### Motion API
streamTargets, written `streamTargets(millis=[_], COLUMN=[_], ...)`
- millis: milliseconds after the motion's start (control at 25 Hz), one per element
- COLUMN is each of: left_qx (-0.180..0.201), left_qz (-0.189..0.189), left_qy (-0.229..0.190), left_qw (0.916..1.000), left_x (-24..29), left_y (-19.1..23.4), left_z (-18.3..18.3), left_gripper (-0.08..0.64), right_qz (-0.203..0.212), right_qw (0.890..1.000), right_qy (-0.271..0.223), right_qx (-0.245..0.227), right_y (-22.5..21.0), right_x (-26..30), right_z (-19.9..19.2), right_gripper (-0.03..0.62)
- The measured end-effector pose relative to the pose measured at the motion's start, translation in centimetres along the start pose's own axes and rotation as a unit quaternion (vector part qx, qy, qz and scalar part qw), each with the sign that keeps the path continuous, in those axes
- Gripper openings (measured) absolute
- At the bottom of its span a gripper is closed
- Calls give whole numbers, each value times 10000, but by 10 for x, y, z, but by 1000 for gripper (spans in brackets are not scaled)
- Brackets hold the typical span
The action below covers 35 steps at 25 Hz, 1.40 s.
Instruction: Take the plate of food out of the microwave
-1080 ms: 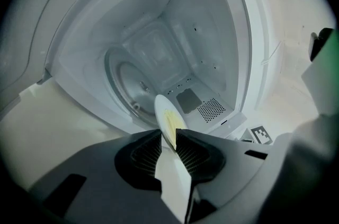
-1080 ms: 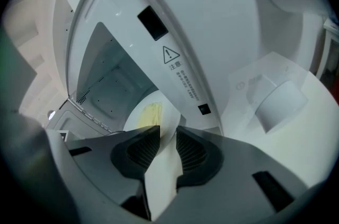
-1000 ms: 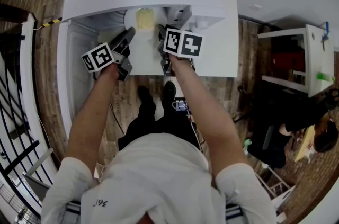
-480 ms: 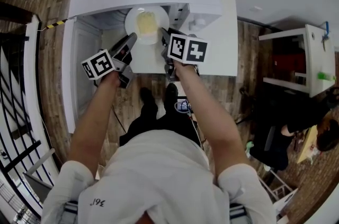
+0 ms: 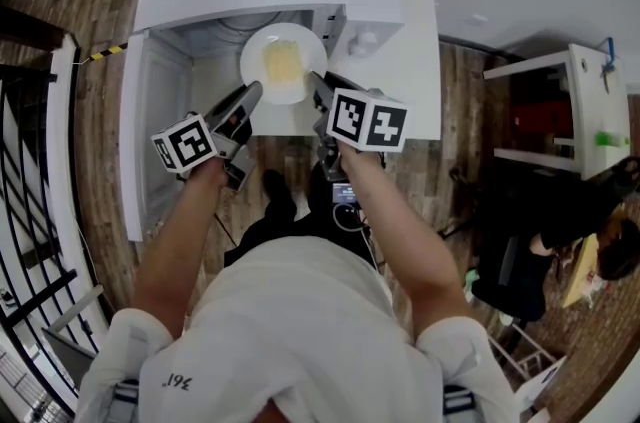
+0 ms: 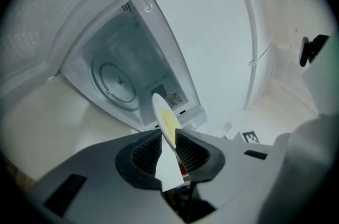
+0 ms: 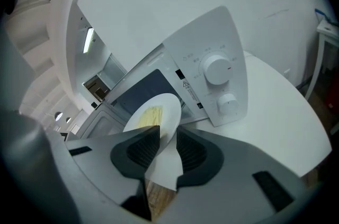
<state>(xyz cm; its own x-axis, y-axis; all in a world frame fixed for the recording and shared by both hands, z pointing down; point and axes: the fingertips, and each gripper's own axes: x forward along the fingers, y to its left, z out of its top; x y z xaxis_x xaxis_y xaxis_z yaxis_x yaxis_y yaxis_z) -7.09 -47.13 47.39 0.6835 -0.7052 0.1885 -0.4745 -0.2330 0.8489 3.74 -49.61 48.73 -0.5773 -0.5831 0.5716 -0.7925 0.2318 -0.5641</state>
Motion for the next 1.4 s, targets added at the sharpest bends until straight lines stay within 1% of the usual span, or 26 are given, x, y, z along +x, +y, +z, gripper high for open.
streamTargets(millis=[80,160,360,440,560,760,920,960,1240,1400], left_qx=[-21,-32,-121,-124,-93,-195,-39,-4,69,90], left_qz=[4,137,169,104,-91,-25,-347,-380,-404,-353], left_qy=[17,58,78,78,70,161,160,166,199,196], left_qw=[10000,9999,9998,9998,9999,9997,9993,9991,9990,9991], left_x=[-4,-10,-20,-23,-26,-34,-36,-38,-48,-56], left_y=[-7,-9,-27,-37,-56,-73,-97,-102,-123,-130], left_z=[-5,-10,-19,-21,-24,-32,-31,-31,-32,-32], left_gripper=[83,83,83,83,83,83,83,83,83,83], right_qz=[-1,8,67,105,139,187,230,244,314,363], right_qw=[10000,10000,9997,9996,9993,9989,9985,9984,9978,9974], right_qy=[-28,-68,-222,-274,-340,-429,-488,-506,-583,-619], right_qx=[-23,-43,2,17,51,99,108,111,81,42], right_y=[3,5,11,14,19,25,31,33,43,50], right_x=[-12,-23,-50,-60,-75,-99,-114,-118,-137,-146], right_z=[-2,-3,-3,-4,-5,-6,-6,-6,-3,-3], right_gripper=[100,100,100,100,100,100,100,100,100,100])
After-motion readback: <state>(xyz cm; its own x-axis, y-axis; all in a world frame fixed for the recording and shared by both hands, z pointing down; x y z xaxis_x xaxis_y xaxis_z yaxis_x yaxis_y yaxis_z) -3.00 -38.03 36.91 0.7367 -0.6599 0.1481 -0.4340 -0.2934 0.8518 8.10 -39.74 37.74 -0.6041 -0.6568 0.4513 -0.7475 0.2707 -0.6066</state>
